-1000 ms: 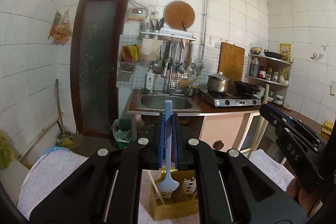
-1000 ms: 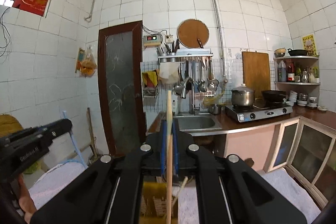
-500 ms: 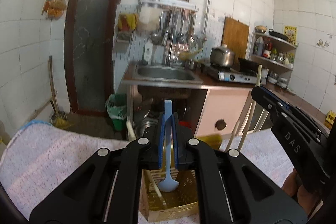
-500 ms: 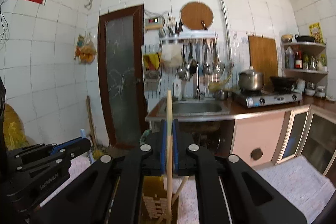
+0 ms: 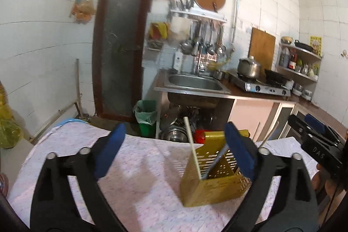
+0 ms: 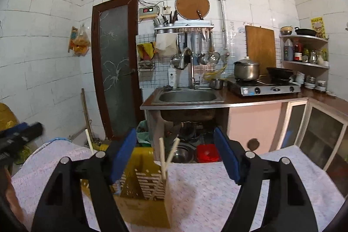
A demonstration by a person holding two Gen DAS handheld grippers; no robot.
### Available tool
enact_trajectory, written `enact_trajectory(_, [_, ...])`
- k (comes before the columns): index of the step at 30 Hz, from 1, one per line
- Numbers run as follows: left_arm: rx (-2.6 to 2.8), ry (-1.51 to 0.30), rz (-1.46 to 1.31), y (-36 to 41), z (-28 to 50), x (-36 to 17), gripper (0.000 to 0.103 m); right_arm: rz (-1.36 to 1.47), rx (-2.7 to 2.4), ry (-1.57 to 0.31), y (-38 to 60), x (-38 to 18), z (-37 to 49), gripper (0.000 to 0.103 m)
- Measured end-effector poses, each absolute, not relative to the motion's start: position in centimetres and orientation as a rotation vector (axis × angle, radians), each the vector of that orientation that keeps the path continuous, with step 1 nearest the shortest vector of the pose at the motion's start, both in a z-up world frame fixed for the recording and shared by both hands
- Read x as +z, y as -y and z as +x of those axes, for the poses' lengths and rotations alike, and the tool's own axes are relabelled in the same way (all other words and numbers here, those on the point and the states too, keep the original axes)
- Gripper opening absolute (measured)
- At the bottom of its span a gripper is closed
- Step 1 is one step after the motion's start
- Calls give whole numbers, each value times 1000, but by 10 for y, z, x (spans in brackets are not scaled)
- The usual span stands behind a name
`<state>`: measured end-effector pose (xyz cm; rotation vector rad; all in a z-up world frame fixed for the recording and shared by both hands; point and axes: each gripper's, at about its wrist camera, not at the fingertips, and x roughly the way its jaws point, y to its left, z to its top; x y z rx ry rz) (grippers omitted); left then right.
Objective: Organize utensils
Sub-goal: 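Drop the blue spoon and chopstick into the holder by opening both tools, then move both open tools back toward the remaining chopsticks on the cloth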
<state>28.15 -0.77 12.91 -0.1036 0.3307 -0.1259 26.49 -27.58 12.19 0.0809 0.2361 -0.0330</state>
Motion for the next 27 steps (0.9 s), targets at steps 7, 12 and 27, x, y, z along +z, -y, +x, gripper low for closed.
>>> enact_trajectory(7, [-77, -358, -84, -24, 228, 128, 98, 46, -81, -261, 277, 121, 209, 90])
enact_trajectory(12, [-68, -413, -49, -30, 212, 106, 98, 68, -85, -299, 277, 110, 186, 90])
enact_trajectory(27, [-41, -603, -31, -44, 208, 21, 98, 82, -108, -478, 263, 30, 163, 90])
